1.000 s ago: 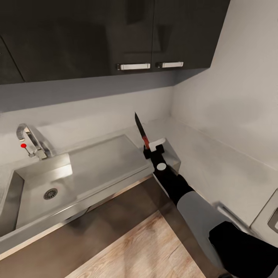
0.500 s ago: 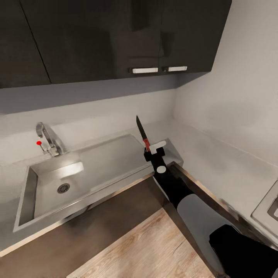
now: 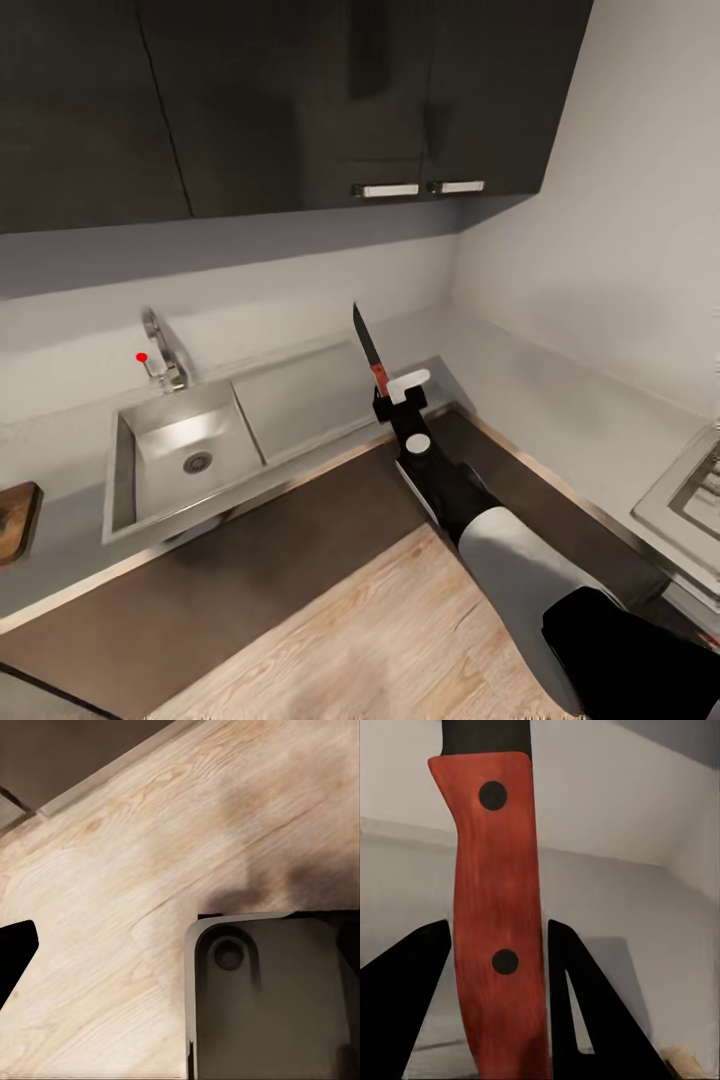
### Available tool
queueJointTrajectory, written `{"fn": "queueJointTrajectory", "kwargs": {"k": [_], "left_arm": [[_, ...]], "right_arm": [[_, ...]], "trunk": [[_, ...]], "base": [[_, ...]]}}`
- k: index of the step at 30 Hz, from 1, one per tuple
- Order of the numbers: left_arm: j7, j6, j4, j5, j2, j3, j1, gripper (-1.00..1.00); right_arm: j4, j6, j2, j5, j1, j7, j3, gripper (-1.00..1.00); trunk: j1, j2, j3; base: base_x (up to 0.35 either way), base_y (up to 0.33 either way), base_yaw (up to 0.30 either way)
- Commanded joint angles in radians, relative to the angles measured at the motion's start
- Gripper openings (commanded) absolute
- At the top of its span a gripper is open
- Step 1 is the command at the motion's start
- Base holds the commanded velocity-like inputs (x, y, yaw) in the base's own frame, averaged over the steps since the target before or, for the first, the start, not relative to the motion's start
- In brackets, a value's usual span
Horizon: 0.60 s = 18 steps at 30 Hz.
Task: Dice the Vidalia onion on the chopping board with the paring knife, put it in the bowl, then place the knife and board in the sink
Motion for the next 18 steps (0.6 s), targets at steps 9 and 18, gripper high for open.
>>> {"fn": "queueJointTrajectory", "kwargs": {"k": [9,18], "left_arm": [[0.004,0.0,-0.003,0.007,0.001,-0.008,0.0,1.0],[0.004,0.0,-0.003,0.008,0.001,-0.008,0.0,1.0]], "right_arm": [[0.003,0.0,0.0,0.007,-0.001,-0.006,0.003,-1.0],[0.011,0.0,0.0,0.007,-0.001,-0.006,0.003,-1.0]], "trunk": [[0.0,-0.002,0.012],[0.0,-0.002,0.025]], "base": [[-0.318,0.077,0.024],[-0.302,0.137,0.175]]}}
